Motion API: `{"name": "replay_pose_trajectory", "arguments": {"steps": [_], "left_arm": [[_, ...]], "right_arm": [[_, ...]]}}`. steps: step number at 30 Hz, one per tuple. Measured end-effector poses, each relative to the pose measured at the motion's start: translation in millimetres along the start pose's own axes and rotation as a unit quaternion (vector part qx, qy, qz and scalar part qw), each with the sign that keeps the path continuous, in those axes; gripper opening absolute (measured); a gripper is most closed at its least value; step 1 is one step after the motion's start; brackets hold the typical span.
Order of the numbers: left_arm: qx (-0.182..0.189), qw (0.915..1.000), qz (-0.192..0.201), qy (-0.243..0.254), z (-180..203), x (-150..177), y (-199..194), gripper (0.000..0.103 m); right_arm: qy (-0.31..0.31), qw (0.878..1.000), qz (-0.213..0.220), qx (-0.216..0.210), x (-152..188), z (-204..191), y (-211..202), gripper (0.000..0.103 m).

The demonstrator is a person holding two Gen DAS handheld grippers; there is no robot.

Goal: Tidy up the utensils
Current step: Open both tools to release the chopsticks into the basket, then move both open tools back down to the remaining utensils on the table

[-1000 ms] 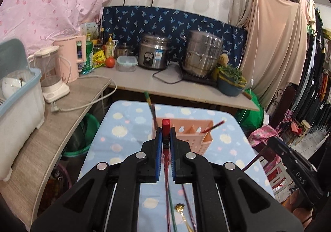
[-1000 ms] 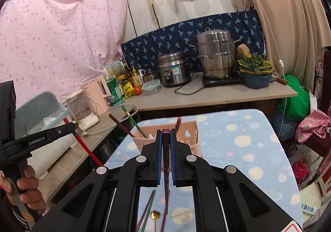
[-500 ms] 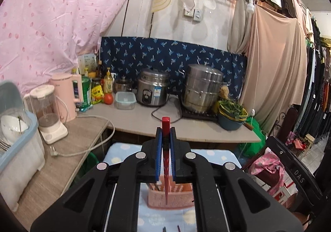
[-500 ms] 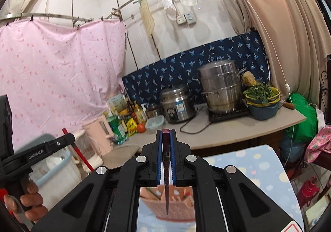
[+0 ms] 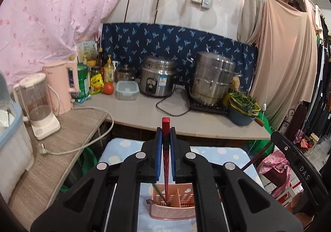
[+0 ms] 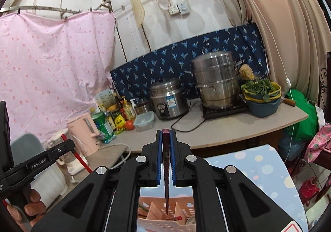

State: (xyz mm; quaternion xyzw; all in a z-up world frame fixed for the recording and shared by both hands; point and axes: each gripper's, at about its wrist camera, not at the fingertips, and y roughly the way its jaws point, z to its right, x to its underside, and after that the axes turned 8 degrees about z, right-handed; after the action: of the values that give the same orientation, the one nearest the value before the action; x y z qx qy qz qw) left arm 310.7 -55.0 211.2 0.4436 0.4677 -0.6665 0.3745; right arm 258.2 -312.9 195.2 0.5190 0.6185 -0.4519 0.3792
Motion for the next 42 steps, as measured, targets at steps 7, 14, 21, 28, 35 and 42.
{"name": "replay_pose_trajectory", "arguments": {"steps": [7,14,21,28,35,42], "left_arm": [[-0.001,0.9995,-0.030,0.001,-2,25,24,0.007],[-0.004,0.9992,-0.040,0.005,0,33,29,0.008],[-0.011,0.9994,-0.031,0.014,3,36,22,0.033],[-0.015,0.9993,-0.020,0.027,8,36,9,0.042],[-0.022,0.9989,-0.027,0.032,8,45,-4,0.042],[-0.033,0.9979,-0.040,0.039,5,65,-26,0.051]], "right_arm": [[-0.006,0.999,-0.038,0.005,28,4,23,0.007],[-0.008,0.998,-0.060,0.001,42,5,31,0.007],[-0.006,0.998,-0.055,0.001,40,5,24,0.015],[-0.010,0.999,-0.050,-0.003,40,3,10,0.021],[-0.021,0.998,-0.054,-0.012,44,-5,-12,0.022],[-0.030,0.997,-0.073,-0.021,65,-11,-45,0.022]]}}
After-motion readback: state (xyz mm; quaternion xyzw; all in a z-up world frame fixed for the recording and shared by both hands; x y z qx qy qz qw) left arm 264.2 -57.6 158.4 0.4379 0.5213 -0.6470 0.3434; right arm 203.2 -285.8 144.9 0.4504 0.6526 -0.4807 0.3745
